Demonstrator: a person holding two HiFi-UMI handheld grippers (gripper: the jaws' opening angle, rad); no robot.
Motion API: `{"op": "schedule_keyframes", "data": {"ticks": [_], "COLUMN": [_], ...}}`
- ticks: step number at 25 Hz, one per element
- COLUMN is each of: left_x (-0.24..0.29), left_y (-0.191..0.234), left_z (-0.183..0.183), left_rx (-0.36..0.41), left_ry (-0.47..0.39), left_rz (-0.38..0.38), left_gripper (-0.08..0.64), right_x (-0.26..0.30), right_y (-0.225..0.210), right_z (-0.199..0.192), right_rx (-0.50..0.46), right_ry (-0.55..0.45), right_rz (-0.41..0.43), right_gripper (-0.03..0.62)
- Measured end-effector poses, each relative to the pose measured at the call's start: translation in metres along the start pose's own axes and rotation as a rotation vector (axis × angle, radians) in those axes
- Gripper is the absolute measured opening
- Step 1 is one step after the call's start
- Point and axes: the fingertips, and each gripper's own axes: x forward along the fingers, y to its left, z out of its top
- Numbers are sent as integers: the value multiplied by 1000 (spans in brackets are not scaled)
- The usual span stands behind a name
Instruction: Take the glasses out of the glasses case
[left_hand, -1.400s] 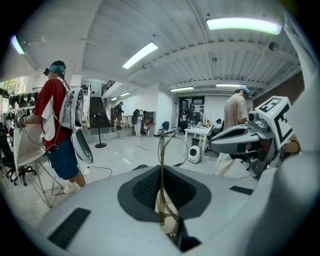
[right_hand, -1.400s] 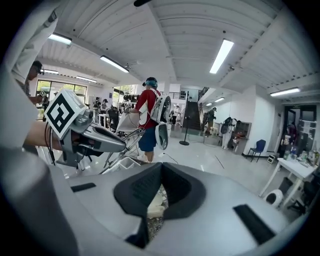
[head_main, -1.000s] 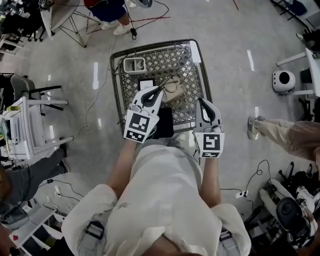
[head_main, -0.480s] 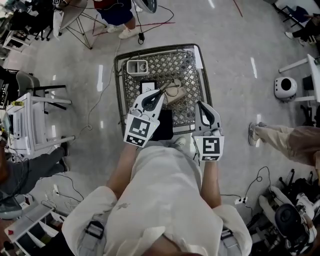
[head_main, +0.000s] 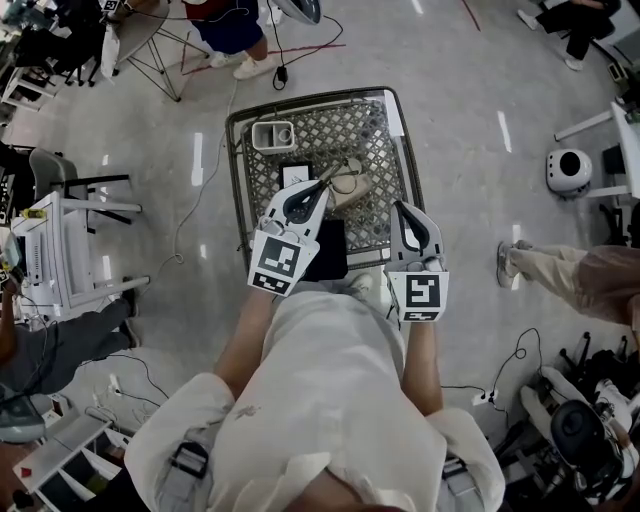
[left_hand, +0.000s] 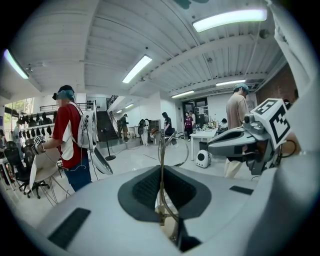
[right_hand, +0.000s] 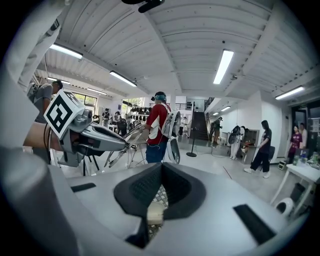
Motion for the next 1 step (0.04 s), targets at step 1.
{"op": "schedule_keyframes", "data": {"ticks": [1], "left_x": [0], "left_y": [0], "left_z": [0], "left_rx": [0], "left_ry": [-2], "left_rz": [-2], "left_gripper": [31], "right_x": [1], "right_y": [0], "right_z": [2], "right_rx": [0], "right_ry": [-5], "right_rz": [-2], "right_gripper": [6]}}
